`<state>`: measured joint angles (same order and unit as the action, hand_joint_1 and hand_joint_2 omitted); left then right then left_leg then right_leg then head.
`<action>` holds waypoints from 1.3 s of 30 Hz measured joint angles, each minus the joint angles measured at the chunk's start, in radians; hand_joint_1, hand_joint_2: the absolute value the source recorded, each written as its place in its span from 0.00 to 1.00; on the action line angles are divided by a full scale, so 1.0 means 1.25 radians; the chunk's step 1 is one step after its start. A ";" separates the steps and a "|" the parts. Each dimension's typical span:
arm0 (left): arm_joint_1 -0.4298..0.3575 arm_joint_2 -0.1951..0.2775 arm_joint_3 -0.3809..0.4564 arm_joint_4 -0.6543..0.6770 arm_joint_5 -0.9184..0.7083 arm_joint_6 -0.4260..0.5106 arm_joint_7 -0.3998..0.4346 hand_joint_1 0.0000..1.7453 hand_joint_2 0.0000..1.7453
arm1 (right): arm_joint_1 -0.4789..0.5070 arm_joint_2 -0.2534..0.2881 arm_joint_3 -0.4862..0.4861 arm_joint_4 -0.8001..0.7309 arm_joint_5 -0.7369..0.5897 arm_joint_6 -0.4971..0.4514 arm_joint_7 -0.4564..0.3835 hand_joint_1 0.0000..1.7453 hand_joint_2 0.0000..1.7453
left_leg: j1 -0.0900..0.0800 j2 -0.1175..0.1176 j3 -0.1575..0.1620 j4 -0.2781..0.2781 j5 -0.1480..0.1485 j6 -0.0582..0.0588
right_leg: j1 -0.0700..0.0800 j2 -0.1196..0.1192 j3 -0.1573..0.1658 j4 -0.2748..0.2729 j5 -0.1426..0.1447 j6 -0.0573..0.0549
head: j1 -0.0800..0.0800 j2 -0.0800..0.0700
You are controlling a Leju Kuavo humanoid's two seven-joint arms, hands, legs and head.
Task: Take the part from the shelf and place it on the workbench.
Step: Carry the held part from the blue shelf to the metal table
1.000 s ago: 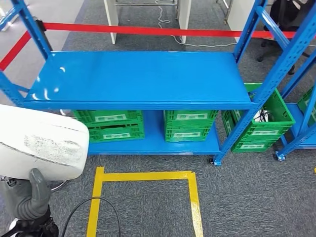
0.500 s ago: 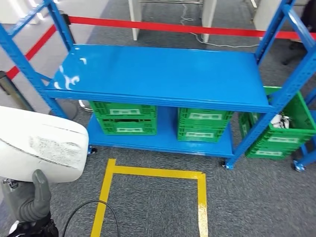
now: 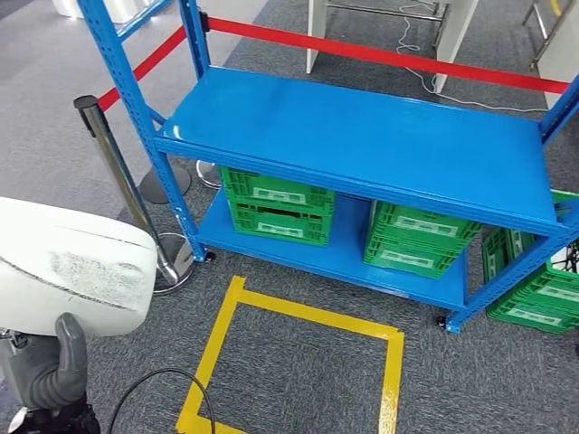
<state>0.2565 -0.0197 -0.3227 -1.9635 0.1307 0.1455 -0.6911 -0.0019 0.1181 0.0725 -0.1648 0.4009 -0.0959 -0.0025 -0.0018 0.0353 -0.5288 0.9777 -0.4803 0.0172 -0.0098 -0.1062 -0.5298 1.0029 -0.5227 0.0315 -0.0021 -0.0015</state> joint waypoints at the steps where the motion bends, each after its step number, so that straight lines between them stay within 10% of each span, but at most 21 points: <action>1: -0.001 0.000 -0.001 0.000 -0.006 0.004 -0.002 1.00 1.00 | 0.000 0.000 0.000 0.000 0.000 0.002 0.000 0.00 0.00 | 0.002 -0.008 -0.002 -0.003 0.005 0.006 | -0.001 0.022 -0.012 0.028 -0.020 0.003 | 0.001 0.000; 4: -0.001 0.001 -0.004 0.000 -0.019 0.015 -0.006 1.00 1.00 | -0.001 0.000 0.000 0.000 0.000 0.006 -0.002 0.00 0.00 | 0.002 -0.032 -0.011 -0.003 0.013 0.015 | -0.001 0.077 -0.079 0.183 -0.099 0.005 | 0.004 0.000; 6: 0.001 0.001 -0.005 0.001 -0.022 0.024 -0.007 1.00 1.00 | -0.002 -0.001 0.000 0.000 0.000 0.006 -0.001 0.00 0.00 | 0.000 -0.054 -0.015 0.000 0.016 0.015 | 0.000 0.083 -0.088 0.213 -0.096 0.003 | 0.004 0.000; 9: 0.002 0.001 -0.005 0.001 -0.024 0.034 -0.007 1.00 1.00 | 0.002 -0.001 0.000 0.001 0.002 0.006 0.003 0.00 0.00 | -0.001 -0.089 -0.018 0.010 0.015 0.011 | -0.003 0.117 -0.016 0.072 -0.020 -0.003 | 0.004 0.000; 12: 0.002 0.001 -0.005 0.001 -0.027 0.041 -0.008 1.00 1.00 | 0.005 -0.002 0.000 0.002 0.001 0.009 0.003 0.00 0.00 | 0.000 -0.118 -0.035 0.021 0.020 -0.003 | -0.006 0.156 0.020 -0.004 -0.011 -0.007 | 0.003 0.000; 15: 0.007 0.001 -0.006 0.001 -0.033 0.051 -0.009 1.00 1.00 | 0.004 -0.001 0.000 0.002 -0.001 0.011 0.003 0.00 0.00 | 0.001 -0.125 -0.050 0.032 0.019 -0.018 | -0.008 0.126 0.022 -0.007 -0.006 -0.020 | 0.001 0.000; 18: 0.008 0.001 -0.007 0.001 -0.035 0.055 -0.009 1.00 1.00 | 0.007 -0.002 0.000 0.002 -0.002 0.012 0.002 0.00 0.00 | 0.001 -0.057 -0.102 0.148 -0.048 -0.031 | -0.009 0.088 0.022 -0.010 -0.003 -0.027 | -0.007 0.000; 21: 0.010 0.001 -0.007 0.001 -0.034 0.056 -0.009 1.00 1.00 | 0.008 -0.003 0.000 0.003 -0.002 0.012 0.002 0.00 0.00 | 0.008 -0.036 -0.140 0.246 -0.079 -0.038 | -0.007 0.049 0.021 -0.010 -0.004 -0.029 | -0.008 0.000; 25: 0.010 0.001 -0.007 0.001 -0.034 0.056 -0.009 1.00 1.00 | 0.007 -0.003 0.000 0.003 -0.002 0.011 0.002 0.00 0.00 | 0.004 0.016 -0.039 0.061 0.001 -0.030 | -0.003 0.010 0.026 -0.010 -0.008 -0.022 | -0.008 0.000; 28: 0.011 0.002 -0.008 0.001 -0.034 0.056 -0.009 1.00 1.00 | 0.005 -0.004 0.000 0.003 -0.002 0.011 0.002 0.00 0.00 | -0.004 0.024 -0.028 0.024 0.005 -0.014 | 0.001 -0.012 0.029 -0.010 -0.012 -0.010 | -0.008 0.000; 31: 0.012 0.001 -0.008 0.001 -0.034 0.057 -0.009 1.00 1.00 | 0.003 -0.004 0.000 0.002 -0.002 0.011 0.002 0.00 0.00 | 0.000 -0.004 -0.030 0.018 0.012 0.002 | -0.002 0.019 0.020 0.013 -0.036 0.004 | -0.006 0.000; 35: 0.012 -0.001 -0.009 0.001 -0.022 0.058 -0.009 1.00 1.00 | 0.004 -0.004 0.000 0.002 -0.005 0.011 -0.002 0.00 0.00 | -0.002 -0.041 -0.036 0.016 0.018 0.013 | -0.001 0.081 -0.073 0.207 -0.124 0.004 | -0.002 0.000; 37: 0.013 -0.002 -0.009 0.002 -0.008 0.061 -0.009 1.00 1.00 | 0.004 -0.005 0.000 0.002 -0.010 0.011 -0.004 0.00 0.00 | -0.004 -0.065 -0.036 0.018 0.019 0.014 | 0.000 0.085 -0.083 0.217 -0.105 0.000 | -0.003 0.000; 39: 0.013 -0.004 -0.009 0.001 -0.003 0.066 -0.009 1.00 1.00 | 0.006 -0.005 0.000 0.003 -0.013 0.011 -0.005 0.00 0.00 | -0.004 -0.089 -0.036 0.021 0.019 0.013 | 0.000 0.106 -0.041 0.118 -0.044 -0.005 | -0.002 0.000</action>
<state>0.2729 -0.0247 -0.3342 -1.9617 0.1264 0.2280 -0.7020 0.0061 0.1121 0.0720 -0.1616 0.3841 -0.0819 -0.0083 -0.0072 -0.0763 -0.5739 1.0040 -0.4570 0.0339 -0.0103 0.0262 -0.5804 1.1505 -0.5780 0.0252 -0.0051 -0.0015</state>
